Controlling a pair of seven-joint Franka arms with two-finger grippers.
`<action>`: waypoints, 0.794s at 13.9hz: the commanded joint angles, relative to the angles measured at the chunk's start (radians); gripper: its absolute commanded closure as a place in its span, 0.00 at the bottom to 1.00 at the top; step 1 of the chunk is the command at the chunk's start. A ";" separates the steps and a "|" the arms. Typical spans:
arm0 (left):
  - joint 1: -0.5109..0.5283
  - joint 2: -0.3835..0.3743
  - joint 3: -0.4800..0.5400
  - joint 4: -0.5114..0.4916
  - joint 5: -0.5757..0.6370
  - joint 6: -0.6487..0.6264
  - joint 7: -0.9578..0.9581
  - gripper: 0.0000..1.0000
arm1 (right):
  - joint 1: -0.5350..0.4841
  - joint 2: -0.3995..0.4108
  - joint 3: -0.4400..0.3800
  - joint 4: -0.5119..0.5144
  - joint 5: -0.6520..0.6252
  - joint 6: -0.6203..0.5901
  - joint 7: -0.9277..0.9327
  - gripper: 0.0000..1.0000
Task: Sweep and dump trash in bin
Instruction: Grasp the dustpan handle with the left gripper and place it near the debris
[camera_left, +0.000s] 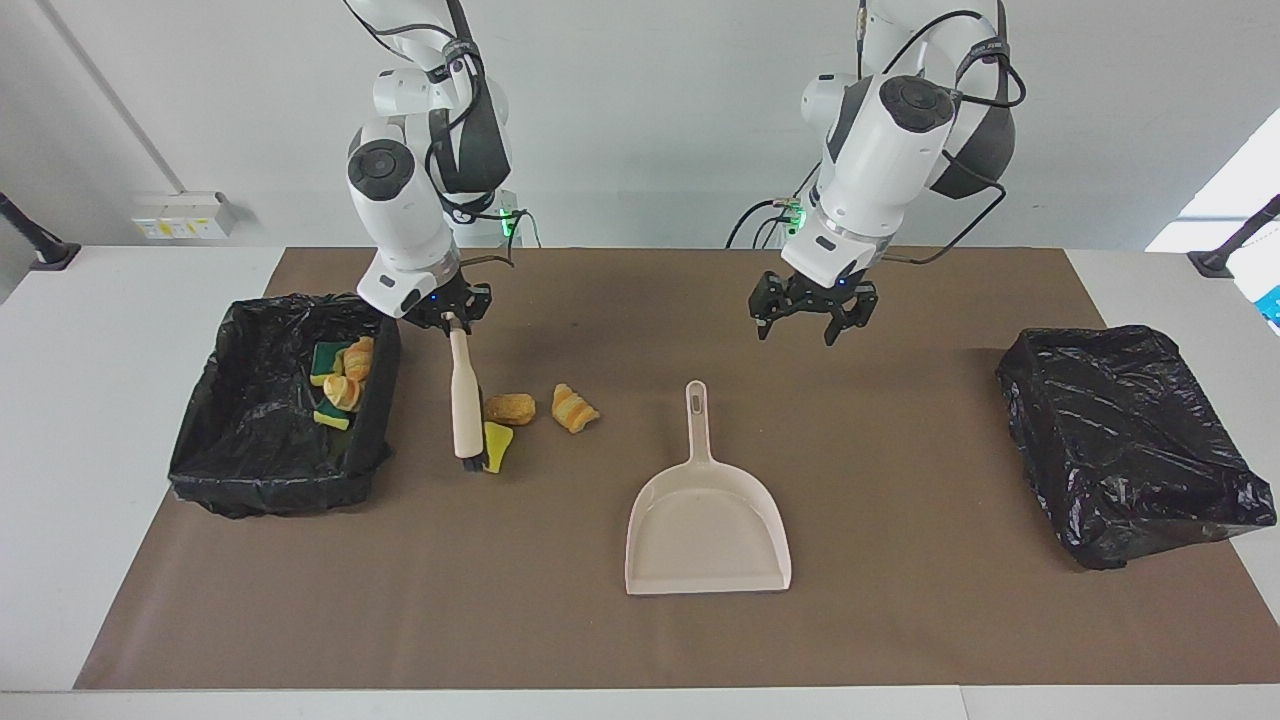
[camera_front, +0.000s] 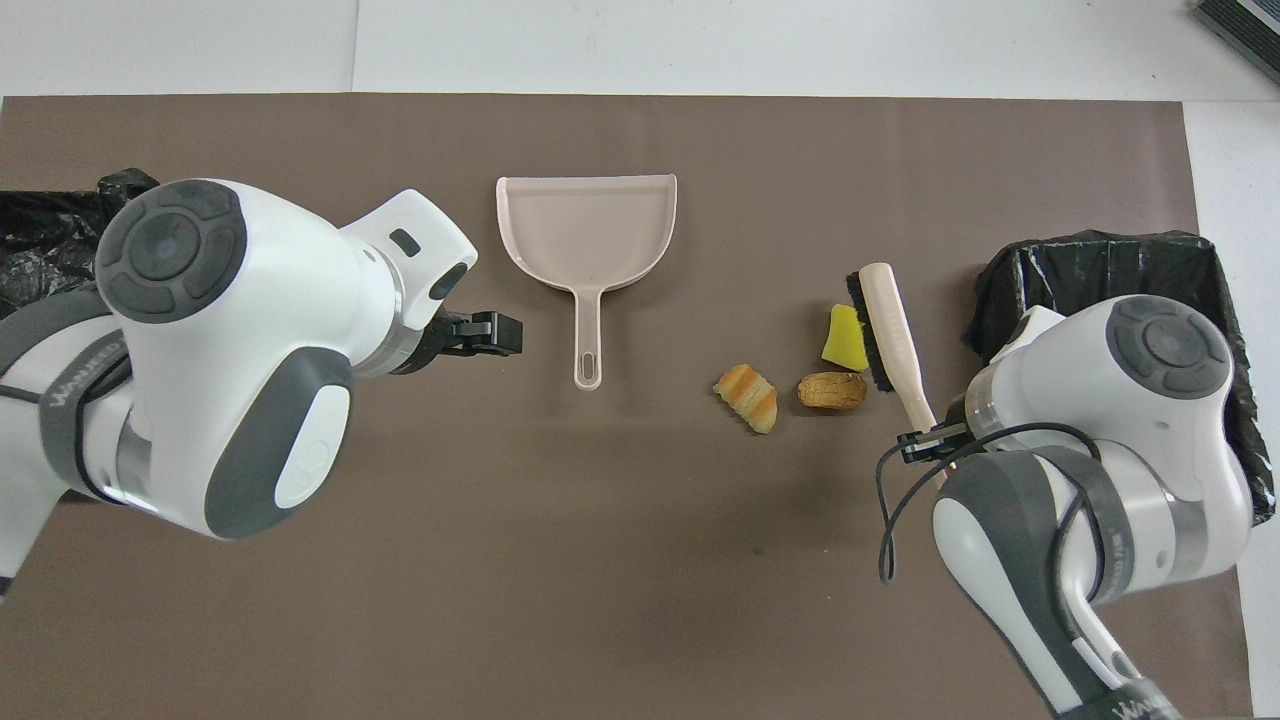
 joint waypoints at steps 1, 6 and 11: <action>-0.042 0.097 0.015 0.019 -0.008 0.105 -0.001 0.00 | -0.013 -0.012 0.006 -0.009 0.010 0.025 -0.035 1.00; -0.083 0.254 0.016 0.081 0.007 0.214 0.002 0.00 | -0.071 0.000 0.006 -0.024 0.010 0.061 -0.126 1.00; -0.143 0.321 0.015 0.101 -0.002 0.269 -0.001 0.00 | -0.072 0.011 0.005 -0.049 0.010 0.067 -0.118 1.00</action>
